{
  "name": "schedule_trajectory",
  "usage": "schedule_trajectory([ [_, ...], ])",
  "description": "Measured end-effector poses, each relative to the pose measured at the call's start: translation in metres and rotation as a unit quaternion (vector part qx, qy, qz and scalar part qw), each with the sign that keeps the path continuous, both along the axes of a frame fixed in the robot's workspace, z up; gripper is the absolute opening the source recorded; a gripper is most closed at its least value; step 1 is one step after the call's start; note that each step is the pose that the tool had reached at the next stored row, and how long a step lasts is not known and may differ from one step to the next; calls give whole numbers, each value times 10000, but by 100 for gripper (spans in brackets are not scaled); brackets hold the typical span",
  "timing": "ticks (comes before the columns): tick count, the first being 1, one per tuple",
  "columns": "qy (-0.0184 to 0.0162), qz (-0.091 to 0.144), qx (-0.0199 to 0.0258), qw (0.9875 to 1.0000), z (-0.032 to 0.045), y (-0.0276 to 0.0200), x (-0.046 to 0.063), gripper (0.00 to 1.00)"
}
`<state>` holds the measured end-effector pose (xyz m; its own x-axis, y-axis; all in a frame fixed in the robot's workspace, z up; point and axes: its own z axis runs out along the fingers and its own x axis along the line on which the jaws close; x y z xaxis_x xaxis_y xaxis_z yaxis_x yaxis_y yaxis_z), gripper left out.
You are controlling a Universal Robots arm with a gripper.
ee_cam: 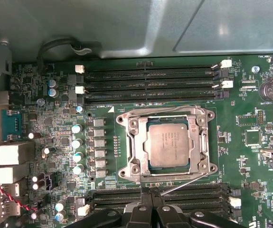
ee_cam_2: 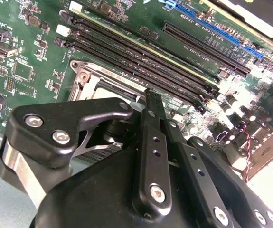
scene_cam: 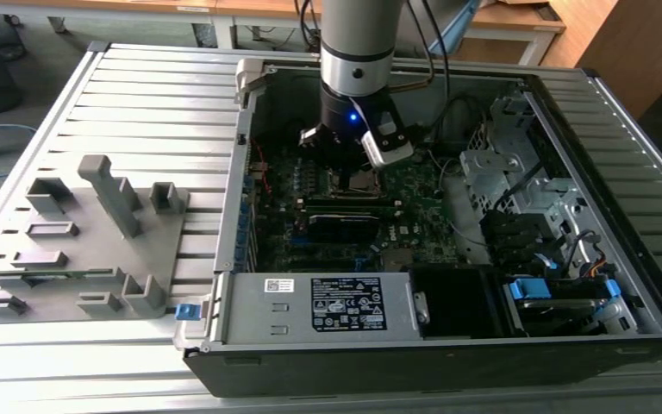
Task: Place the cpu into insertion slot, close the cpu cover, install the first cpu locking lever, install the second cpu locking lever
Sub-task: 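Install the second cpu locking lever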
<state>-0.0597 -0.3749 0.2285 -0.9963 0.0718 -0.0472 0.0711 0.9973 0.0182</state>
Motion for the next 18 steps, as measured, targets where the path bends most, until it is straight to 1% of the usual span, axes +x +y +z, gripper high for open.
schedule_trajectory([
  [12, 1, 0, -1, 10000, -11, 0, 0, 10],
  [18, 1, 0, -1, 10000, -48, 0, -4, 10],
])
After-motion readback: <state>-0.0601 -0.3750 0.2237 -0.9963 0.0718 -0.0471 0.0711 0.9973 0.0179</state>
